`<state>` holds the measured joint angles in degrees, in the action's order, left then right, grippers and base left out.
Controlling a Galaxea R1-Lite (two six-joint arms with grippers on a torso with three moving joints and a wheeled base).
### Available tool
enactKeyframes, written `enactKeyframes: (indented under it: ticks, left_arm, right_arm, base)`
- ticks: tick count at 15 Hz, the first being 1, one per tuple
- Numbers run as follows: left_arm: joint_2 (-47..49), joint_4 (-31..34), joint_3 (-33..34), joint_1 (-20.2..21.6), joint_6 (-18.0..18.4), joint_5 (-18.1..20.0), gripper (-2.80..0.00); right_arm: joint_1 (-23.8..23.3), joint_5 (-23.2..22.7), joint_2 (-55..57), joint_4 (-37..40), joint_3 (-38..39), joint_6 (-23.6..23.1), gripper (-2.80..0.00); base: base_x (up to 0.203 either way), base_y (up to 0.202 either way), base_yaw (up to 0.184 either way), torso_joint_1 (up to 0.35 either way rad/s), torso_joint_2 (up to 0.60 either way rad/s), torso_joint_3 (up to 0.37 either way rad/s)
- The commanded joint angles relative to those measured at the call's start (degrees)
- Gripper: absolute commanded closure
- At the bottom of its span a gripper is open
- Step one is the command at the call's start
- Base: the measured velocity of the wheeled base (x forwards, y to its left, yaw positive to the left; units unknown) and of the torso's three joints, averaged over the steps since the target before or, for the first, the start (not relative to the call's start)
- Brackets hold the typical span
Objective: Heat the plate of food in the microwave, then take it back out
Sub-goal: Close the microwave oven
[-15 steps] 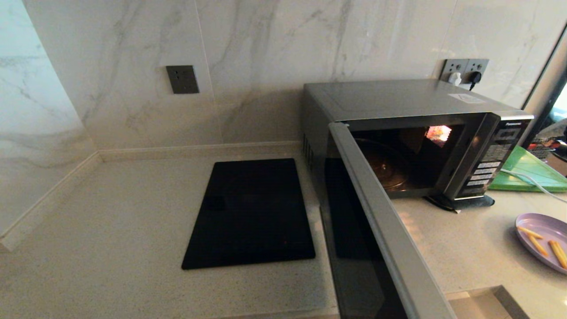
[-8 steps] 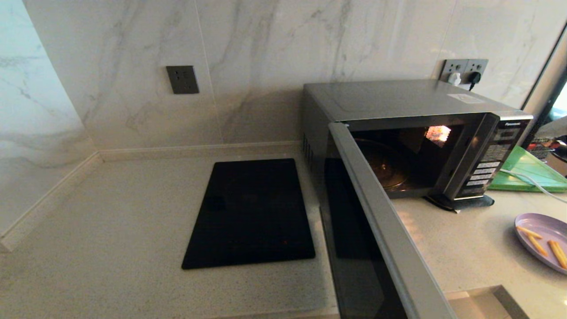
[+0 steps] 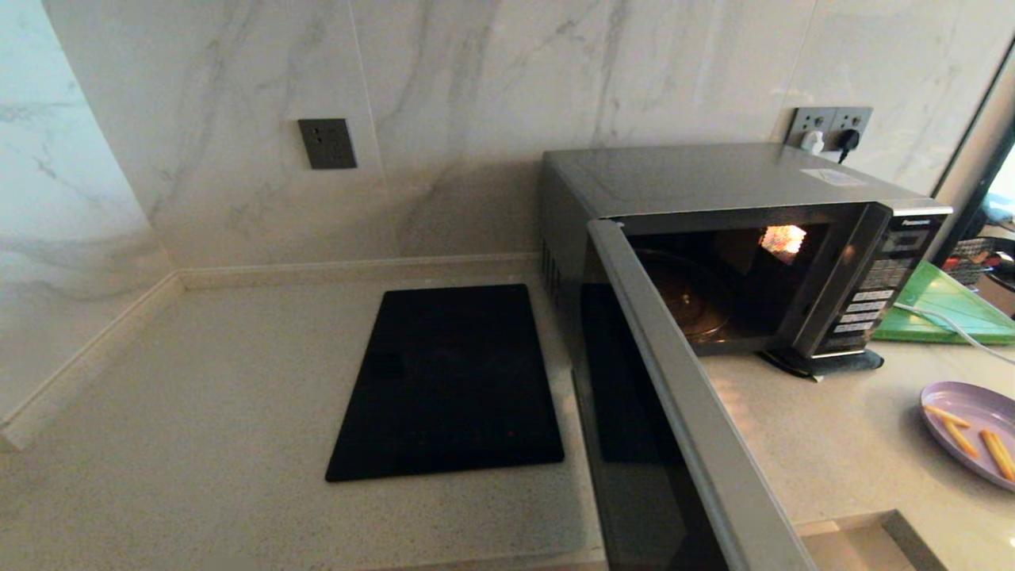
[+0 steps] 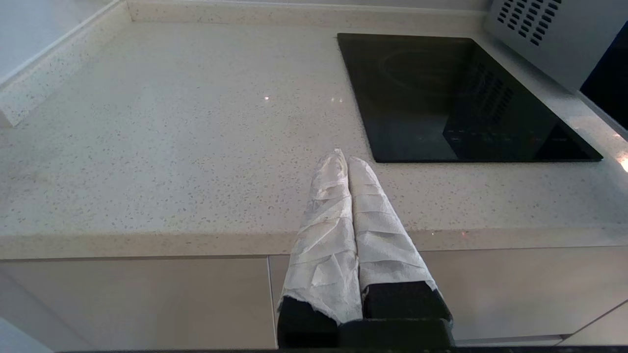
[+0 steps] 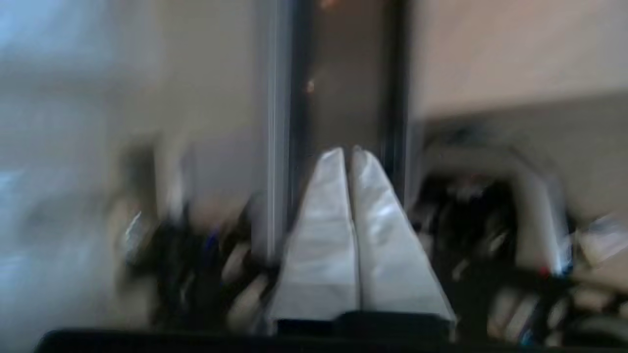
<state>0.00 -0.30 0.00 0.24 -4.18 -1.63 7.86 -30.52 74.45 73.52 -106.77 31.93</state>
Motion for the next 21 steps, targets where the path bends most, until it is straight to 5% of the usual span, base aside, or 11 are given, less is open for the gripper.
enactKeyframes:
  ticks: [1,13,16,21]
  left_arm:
    - [0.1,0.0,0.0,0.0,0.0,0.0,0.00]
    - [0.0,0.0,0.0,0.0,0.0,0.0,0.00]
    - [0.0,0.0,0.0,0.0,0.0,0.0,0.00]
    - [0.0,0.0,0.0,0.0,0.0,0.0,0.00]
  right_arm:
    - [4.0,-4.1,2.4,2.6,-2.7,-1.3,0.00]
    - [28.3,-6.8,20.8,2.2,-6.4,-16.5,0.00]
    - [32.3,-5.9,22.0,-1.4,-6.6,-17.0,0.00]
    - [39.2,7.3,24.6,-5.4,-6.5,-13.3,0.00]
  base:
    - [0.000,0.000,0.000,0.000,0.00,0.000]
    - [0.000,0.000,0.000,0.000,0.00,0.000]
    - [0.000,0.000,0.000,0.000,0.00,0.000]
    - [0.000,0.000,0.000,0.000,0.00,0.000]
